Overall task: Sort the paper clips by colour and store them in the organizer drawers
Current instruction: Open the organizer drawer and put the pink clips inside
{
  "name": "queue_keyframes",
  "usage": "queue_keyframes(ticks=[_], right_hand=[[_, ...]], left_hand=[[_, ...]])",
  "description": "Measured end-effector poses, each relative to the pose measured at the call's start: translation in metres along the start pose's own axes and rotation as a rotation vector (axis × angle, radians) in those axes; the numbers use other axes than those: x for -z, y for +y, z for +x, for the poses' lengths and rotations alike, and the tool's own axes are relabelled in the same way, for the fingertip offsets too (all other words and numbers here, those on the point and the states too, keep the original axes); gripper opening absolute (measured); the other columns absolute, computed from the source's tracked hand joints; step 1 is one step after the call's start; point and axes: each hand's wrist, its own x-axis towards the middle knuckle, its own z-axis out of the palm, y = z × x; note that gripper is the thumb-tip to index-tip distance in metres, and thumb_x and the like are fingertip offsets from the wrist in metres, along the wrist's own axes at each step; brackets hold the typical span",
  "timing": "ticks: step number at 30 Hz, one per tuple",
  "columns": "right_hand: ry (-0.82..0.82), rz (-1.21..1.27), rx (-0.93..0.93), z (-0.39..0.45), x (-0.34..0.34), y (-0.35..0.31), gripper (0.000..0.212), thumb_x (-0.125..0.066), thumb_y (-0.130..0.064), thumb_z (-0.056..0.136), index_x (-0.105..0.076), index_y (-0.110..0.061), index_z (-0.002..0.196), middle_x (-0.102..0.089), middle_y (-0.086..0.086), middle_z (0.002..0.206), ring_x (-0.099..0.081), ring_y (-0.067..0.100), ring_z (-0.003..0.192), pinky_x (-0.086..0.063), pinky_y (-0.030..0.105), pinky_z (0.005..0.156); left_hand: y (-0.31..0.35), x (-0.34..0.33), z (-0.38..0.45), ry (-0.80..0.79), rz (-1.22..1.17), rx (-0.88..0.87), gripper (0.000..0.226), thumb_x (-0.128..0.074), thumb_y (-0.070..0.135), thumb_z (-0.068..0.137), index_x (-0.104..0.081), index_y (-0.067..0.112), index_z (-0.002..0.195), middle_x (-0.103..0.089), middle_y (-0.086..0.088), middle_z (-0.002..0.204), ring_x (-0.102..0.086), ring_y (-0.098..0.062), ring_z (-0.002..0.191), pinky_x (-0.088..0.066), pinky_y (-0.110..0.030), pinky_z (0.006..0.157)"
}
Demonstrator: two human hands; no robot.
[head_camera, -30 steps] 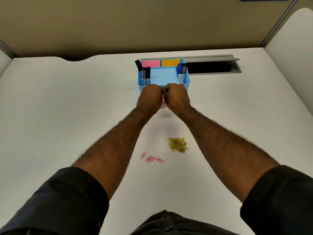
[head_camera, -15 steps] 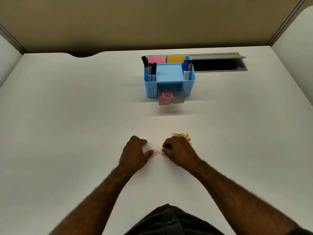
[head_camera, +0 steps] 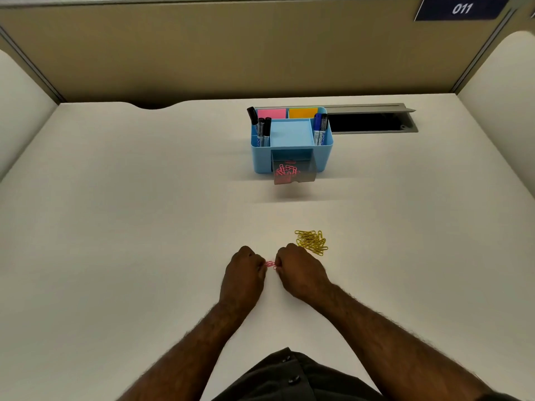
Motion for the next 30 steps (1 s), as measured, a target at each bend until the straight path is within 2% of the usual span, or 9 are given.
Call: queue_keyframes(ticks=[4,9,13,16,19,22,26,28,30], right_hand=[[-0.074,-0.084,0.021,-0.001,0.001,0.000,0.022,-0.052,-0.019,0.089,-0.053,-0.007,0.108,-0.054,0.014,0.111,-0.052,0.029,0.103,-0.048,0.039,0.076],[0.028,-0.077,0.098,-0.009,-0.005,0.002,0.017,-0.044,-0.013,0.092,-0.051,-0.007,0.105,-0.055,0.012,0.106,-0.052,0.028,0.098,-0.037,0.035,0.066],[0.062,0.112,0.075,-0.012,-0.006,0.003,0.017,-0.046,-0.016,0.092,-0.051,-0.014,0.108,-0.059,0.007,0.105,-0.054,0.026,0.098,-0.044,0.038,0.076],[0.037,0.168,0.080,-0.012,-0.008,0.001,0.023,-0.050,-0.021,0.092,-0.054,-0.015,0.113,-0.060,0.005,0.110,-0.054,0.025,0.102,-0.047,0.039,0.083],[0.044,0.159,0.083,-0.008,-0.009,0.000,0.017,-0.048,-0.022,0.093,-0.060,-0.013,0.102,-0.060,0.008,0.101,-0.054,0.024,0.094,-0.045,0.037,0.077],[0.053,0.159,0.069,-0.006,-0.006,0.001,0.016,-0.047,-0.020,0.092,-0.061,-0.013,0.097,-0.060,0.008,0.097,-0.055,0.024,0.089,-0.043,0.036,0.071],[0.050,0.262,0.035,0.003,0.011,0.014,0.010,-0.054,-0.017,0.086,-0.061,-0.012,0.083,-0.063,0.010,0.087,-0.057,0.026,0.080,-0.040,0.033,0.067],[0.129,0.329,0.011,0.015,0.027,0.021,0.009,-0.056,-0.013,0.084,-0.063,-0.010,0.079,-0.067,0.012,0.084,-0.059,0.027,0.079,-0.044,0.034,0.070],[0.239,0.367,-0.036,0.031,0.049,0.024,0.008,-0.059,-0.014,0.083,-0.065,-0.011,0.080,-0.069,0.010,0.085,-0.061,0.024,0.078,-0.045,0.030,0.071]], left_hand=[[0.005,0.004,0.006,-0.056,0.052,0.015,0.014,-0.053,0.017,0.089,-0.065,0.010,0.094,-0.058,-0.009,0.102,-0.056,-0.024,0.093,-0.047,-0.034,0.078],[0.010,0.006,0.009,-0.176,0.208,-0.023,0.014,-0.048,0.013,0.085,-0.056,0.008,0.096,-0.054,-0.011,0.107,-0.053,-0.027,0.097,-0.045,-0.035,0.075],[0.007,0.004,0.009,-0.188,0.205,-0.045,0.014,-0.047,0.012,0.083,-0.055,0.007,0.094,-0.055,-0.011,0.105,-0.053,-0.027,0.094,-0.038,-0.031,0.070],[0.003,0.005,0.010,-0.203,0.161,-0.047,0.015,-0.050,0.015,0.082,-0.056,0.007,0.095,-0.056,-0.010,0.103,-0.054,-0.026,0.092,-0.040,-0.031,0.072],[-0.001,0.007,0.011,-0.222,0.099,-0.053,0.014,-0.052,0.017,0.081,-0.059,0.010,0.092,-0.058,-0.007,0.098,-0.056,-0.023,0.086,-0.043,-0.032,0.073],[-0.009,0.008,0.012,-0.204,0.016,-0.040,0.010,-0.056,0.017,0.080,-0.061,0.013,0.088,-0.058,-0.002,0.090,-0.054,-0.019,0.080,-0.041,-0.027,0.068],[-0.013,0.017,0.021,-0.124,-0.177,0.050,0.002,-0.065,0.015,0.078,-0.065,0.013,0.077,-0.058,0.009,0.069,-0.053,-0.007,0.063,-0.040,-0.021,0.061],[-0.008,0.027,0.033,-0.101,-0.308,0.151,0.003,-0.068,0.016,0.078,-0.067,0.015,0.074,-0.065,0.005,0.066,-0.060,-0.009,0.060,-0.049,-0.023,0.062],[0.003,0.038,0.052,-0.089,-0.490,0.235,0.004,-0.069,0.014,0.078,-0.069,0.015,0.074,-0.069,-0.004,0.069,-0.064,-0.015,0.057,-0.055,-0.031,0.065]])
